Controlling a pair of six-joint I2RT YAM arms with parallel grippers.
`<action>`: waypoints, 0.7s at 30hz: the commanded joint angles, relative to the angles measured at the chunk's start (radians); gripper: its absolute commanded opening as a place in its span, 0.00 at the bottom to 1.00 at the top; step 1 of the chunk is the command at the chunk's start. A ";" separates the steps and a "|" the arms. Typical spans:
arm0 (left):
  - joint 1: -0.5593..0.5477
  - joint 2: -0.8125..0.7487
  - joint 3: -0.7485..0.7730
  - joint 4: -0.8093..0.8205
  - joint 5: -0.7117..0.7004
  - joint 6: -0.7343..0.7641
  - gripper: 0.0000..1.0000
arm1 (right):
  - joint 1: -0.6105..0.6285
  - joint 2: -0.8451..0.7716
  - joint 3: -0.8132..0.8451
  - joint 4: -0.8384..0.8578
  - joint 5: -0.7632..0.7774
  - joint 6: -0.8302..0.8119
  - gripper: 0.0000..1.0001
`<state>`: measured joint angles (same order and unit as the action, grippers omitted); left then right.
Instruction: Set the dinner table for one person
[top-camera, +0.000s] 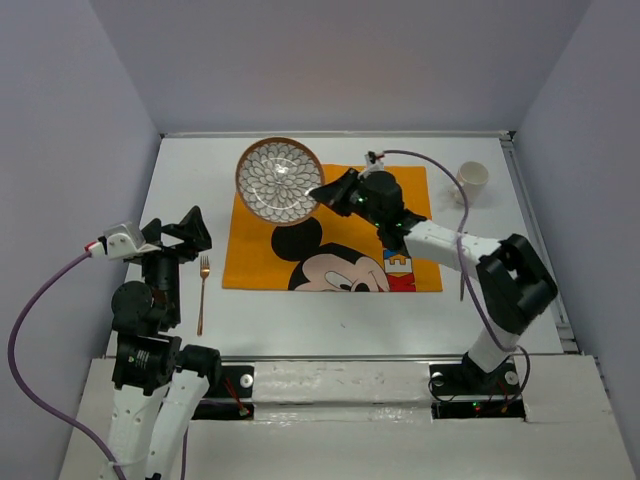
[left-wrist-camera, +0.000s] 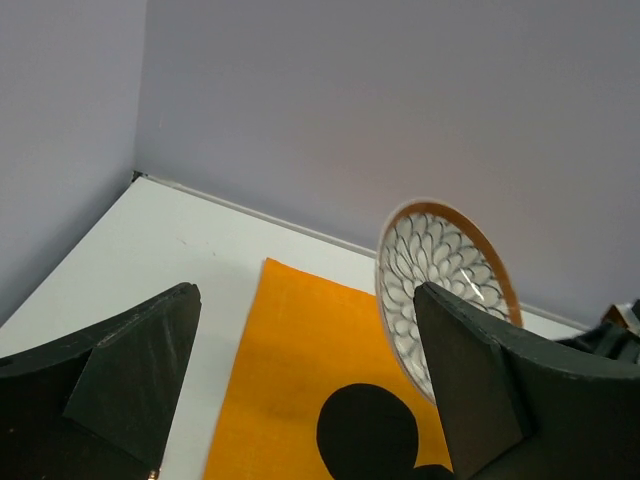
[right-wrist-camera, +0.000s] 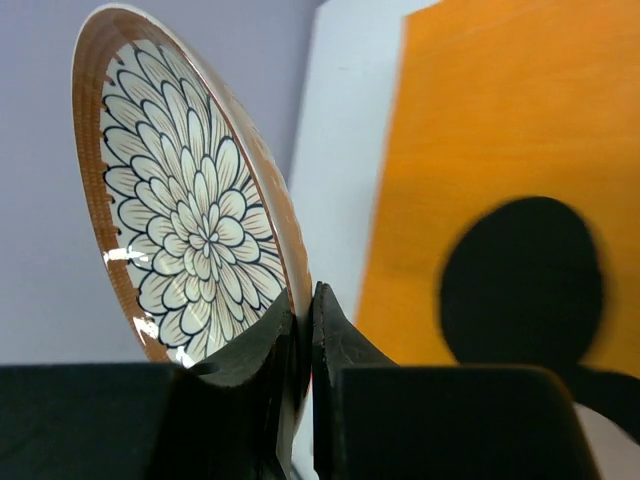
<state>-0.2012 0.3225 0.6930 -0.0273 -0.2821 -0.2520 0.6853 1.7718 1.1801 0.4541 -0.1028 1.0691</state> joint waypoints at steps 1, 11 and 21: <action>0.002 -0.005 -0.009 0.043 0.020 0.016 0.99 | -0.114 -0.213 -0.236 0.072 0.003 -0.064 0.00; 0.002 0.009 -0.013 0.044 0.046 0.010 0.99 | -0.253 -0.223 -0.292 -0.018 -0.086 -0.153 0.00; 0.002 0.018 -0.015 0.043 0.060 0.008 0.99 | -0.271 -0.077 -0.254 0.008 -0.106 -0.135 0.00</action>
<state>-0.2012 0.3317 0.6815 -0.0277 -0.2356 -0.2520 0.4194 1.6958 0.8440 0.2626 -0.1501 0.9005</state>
